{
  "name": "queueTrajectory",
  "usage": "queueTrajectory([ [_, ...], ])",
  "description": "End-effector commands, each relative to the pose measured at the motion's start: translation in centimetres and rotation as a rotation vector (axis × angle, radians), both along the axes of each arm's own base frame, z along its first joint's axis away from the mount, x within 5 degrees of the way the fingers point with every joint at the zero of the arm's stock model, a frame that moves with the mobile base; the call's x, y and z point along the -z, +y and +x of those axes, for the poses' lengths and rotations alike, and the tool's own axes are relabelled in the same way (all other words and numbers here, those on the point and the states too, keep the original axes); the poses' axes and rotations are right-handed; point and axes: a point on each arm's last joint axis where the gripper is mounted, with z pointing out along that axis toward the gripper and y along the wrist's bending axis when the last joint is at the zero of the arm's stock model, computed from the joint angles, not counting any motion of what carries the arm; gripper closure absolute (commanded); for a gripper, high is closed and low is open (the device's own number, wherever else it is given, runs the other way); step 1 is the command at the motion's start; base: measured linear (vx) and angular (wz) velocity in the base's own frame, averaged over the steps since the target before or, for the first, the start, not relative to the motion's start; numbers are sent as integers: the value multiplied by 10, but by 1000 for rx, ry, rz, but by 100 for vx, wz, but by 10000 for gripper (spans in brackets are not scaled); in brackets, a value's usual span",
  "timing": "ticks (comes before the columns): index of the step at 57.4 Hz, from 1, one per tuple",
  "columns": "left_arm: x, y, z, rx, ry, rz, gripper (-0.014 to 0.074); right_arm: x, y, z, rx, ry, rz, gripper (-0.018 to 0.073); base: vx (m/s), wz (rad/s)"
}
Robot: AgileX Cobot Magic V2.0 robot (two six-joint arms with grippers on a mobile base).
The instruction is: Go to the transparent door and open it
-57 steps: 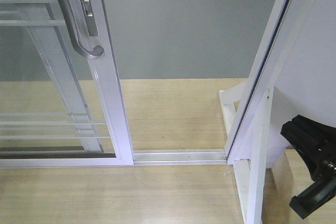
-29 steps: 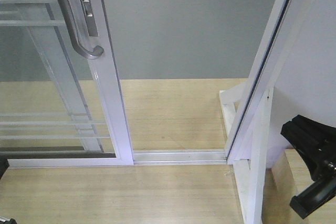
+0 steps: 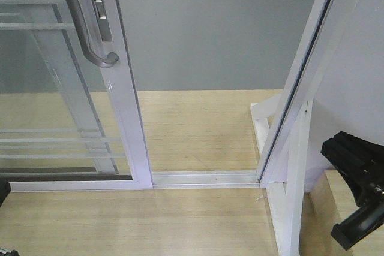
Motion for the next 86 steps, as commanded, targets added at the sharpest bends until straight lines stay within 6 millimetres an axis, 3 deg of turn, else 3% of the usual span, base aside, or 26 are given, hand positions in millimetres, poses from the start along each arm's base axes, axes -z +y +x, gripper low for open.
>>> queueTrajectory([
  [1,-4,0,1,-11,-69,-39,596,-17,0,2,12,-90,49,564,0,0],
  [19,-3,0,0,-10,-65,-38,596,-9,-3,-1,25,-113,57,564,0,0],
  [39,-3,0,0,-10,-61,-37,596,46,-38,-19,384,-174,59,564,0,0],
  [50,-3,0,0,-10,-60,-37,596,68,-43,-27,445,-65,-36,564,0,0],
  [86,-3,0,0,-9,-58,-37,596,70,-43,-27,447,-40,-27,564,0,0],
])
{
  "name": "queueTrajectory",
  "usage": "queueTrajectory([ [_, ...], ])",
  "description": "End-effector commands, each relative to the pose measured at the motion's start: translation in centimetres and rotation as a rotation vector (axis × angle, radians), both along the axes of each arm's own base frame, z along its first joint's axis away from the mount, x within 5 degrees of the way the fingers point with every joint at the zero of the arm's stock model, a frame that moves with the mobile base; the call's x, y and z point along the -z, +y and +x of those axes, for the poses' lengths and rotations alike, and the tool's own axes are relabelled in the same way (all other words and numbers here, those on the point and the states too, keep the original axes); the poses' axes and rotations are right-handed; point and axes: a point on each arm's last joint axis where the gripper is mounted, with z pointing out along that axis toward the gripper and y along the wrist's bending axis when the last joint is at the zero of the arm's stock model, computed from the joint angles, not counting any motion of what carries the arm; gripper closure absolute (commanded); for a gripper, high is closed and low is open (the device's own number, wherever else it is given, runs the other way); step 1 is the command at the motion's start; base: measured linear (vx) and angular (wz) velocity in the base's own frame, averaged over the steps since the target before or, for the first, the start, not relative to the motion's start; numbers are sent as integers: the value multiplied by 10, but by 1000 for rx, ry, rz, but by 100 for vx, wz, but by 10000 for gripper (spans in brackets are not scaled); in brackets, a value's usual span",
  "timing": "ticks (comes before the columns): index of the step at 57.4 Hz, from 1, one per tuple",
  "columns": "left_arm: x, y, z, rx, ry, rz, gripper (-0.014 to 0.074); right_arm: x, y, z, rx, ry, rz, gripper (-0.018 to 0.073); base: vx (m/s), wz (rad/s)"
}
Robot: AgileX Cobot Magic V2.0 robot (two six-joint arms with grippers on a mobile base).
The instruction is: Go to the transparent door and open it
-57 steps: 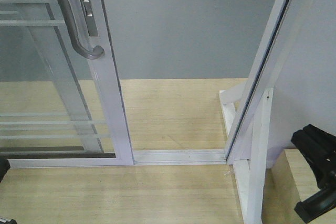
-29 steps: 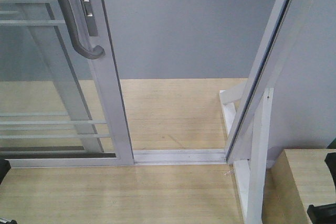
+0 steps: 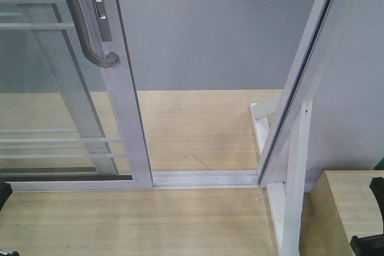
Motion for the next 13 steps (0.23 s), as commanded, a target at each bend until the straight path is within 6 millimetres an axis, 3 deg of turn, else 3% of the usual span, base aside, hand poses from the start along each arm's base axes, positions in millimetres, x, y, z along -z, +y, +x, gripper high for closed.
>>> queueTrajectory([
  [1,-4,0,1,-11,-74,-39,596,-6,-1,1,14,-89,7,564,0,0],
  [13,-4,0,1,-11,-74,-39,596,-6,-1,1,14,-89,7,564,0,0],
])
